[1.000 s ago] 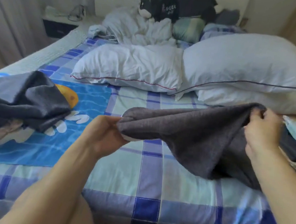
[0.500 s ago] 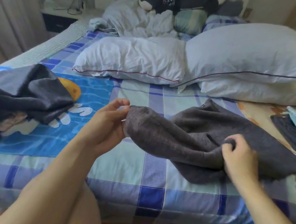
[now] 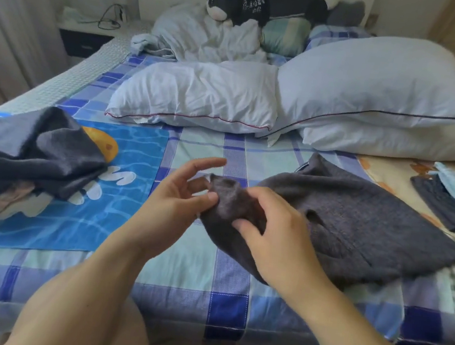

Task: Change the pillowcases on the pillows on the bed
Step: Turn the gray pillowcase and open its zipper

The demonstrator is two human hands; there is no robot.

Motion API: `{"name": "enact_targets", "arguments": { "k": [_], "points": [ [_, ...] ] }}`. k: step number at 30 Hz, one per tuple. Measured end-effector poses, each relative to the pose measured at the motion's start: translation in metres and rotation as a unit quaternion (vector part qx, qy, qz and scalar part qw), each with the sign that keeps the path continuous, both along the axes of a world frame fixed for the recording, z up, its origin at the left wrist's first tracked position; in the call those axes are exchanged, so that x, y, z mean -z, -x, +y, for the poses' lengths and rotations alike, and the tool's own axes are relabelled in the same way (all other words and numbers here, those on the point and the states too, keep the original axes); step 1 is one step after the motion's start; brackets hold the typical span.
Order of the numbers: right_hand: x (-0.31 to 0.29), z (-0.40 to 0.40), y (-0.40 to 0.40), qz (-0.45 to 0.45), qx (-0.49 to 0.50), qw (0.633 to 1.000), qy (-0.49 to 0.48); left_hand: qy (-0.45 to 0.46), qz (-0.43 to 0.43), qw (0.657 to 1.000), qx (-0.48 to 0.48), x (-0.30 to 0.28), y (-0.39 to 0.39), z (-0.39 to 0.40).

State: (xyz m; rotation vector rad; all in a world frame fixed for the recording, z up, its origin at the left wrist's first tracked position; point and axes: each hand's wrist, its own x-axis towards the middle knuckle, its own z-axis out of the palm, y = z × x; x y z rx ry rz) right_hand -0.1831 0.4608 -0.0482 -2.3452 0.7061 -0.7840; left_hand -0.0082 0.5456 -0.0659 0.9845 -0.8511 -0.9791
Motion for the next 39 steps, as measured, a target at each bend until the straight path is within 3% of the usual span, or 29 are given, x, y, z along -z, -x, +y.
{"name": "enact_targets", "arguments": {
  "k": [4,9,13,15,20,25,30,33,36,37,39],
  "points": [
    [0.017,0.000,0.009,-0.033,-0.008,0.999,0.023,-0.013,0.023,1.000,0.009,-0.001,-0.004,0.003],
    [0.024,-0.010,0.010,-0.044,0.031,0.998,0.035,0.015,0.161,0.980,0.118,0.001,0.002,-0.003],
    [0.023,-0.020,0.008,-0.043,0.071,0.996,0.026,0.006,0.197,0.976,0.098,0.004,0.001,-0.011],
    [0.024,-0.022,0.006,-0.036,0.087,0.995,0.023,-0.023,0.160,0.984,0.078,0.003,0.001,-0.010],
    [0.026,-0.022,0.000,-0.025,0.085,0.996,-0.027,-0.098,-0.063,0.993,-0.020,0.009,0.001,-0.007],
    [0.032,-0.024,0.002,-0.027,0.088,0.996,-0.014,0.014,0.087,0.996,0.031,0.002,0.009,-0.007],
    [0.028,-0.013,-0.003,-0.035,0.079,0.995,0.054,0.107,0.263,0.959,0.015,-0.002,0.017,-0.012],
    [0.027,-0.017,-0.007,-0.018,0.084,0.996,0.039,0.115,0.303,0.946,0.019,0.001,0.020,-0.012],
    [0.031,-0.024,-0.006,0.043,0.088,0.995,0.009,0.076,0.240,0.968,0.000,0.001,0.018,-0.014],
    [0.032,-0.025,-0.004,0.054,0.095,0.994,-0.009,0.049,0.173,0.983,-0.021,0.001,0.016,-0.013],
    [0.033,-0.024,0.000,0.038,0.106,0.993,-0.028,-0.023,-0.069,0.993,-0.096,0.004,0.011,-0.011]
  ]
}}
